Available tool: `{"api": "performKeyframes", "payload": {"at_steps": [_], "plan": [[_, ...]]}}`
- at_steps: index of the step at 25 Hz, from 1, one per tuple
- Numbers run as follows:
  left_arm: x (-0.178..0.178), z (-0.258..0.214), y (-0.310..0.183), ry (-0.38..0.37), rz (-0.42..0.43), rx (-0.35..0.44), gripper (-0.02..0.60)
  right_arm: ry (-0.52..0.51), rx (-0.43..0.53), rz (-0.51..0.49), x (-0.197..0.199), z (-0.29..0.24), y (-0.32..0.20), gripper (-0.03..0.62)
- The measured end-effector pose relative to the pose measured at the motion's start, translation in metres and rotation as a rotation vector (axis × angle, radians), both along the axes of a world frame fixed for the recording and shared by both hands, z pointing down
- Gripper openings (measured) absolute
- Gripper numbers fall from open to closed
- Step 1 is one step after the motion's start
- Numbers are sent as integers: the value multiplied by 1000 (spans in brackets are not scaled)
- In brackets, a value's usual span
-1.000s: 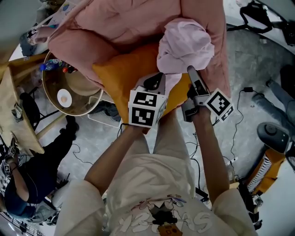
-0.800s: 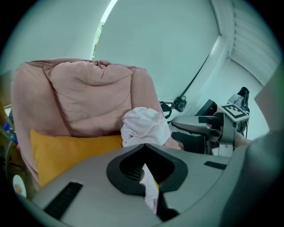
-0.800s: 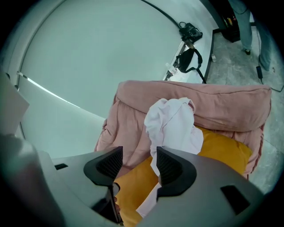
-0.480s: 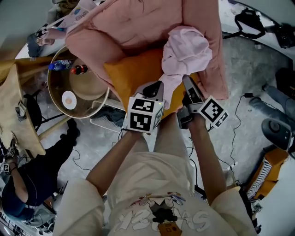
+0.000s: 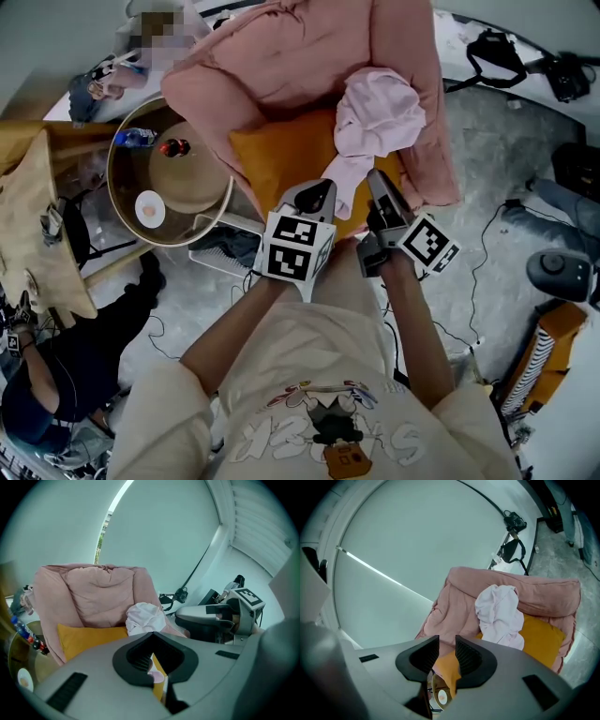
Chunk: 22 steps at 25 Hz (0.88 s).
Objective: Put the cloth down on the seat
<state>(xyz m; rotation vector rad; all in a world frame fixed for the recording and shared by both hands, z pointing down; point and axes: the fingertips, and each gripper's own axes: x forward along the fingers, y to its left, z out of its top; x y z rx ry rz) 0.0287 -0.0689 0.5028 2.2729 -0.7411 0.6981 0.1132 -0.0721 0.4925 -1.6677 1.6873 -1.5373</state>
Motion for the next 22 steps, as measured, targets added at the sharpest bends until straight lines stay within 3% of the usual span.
{"api": "performKeyframes", "payload": {"at_steps": [7, 22], "plan": [[-14, -33, 22, 40, 15, 33, 3, 25, 77, -3, -17, -42, 12, 109], [-66, -86, 65, 82, 16, 111, 3, 72, 132, 25, -64, -97, 63, 89]]}}
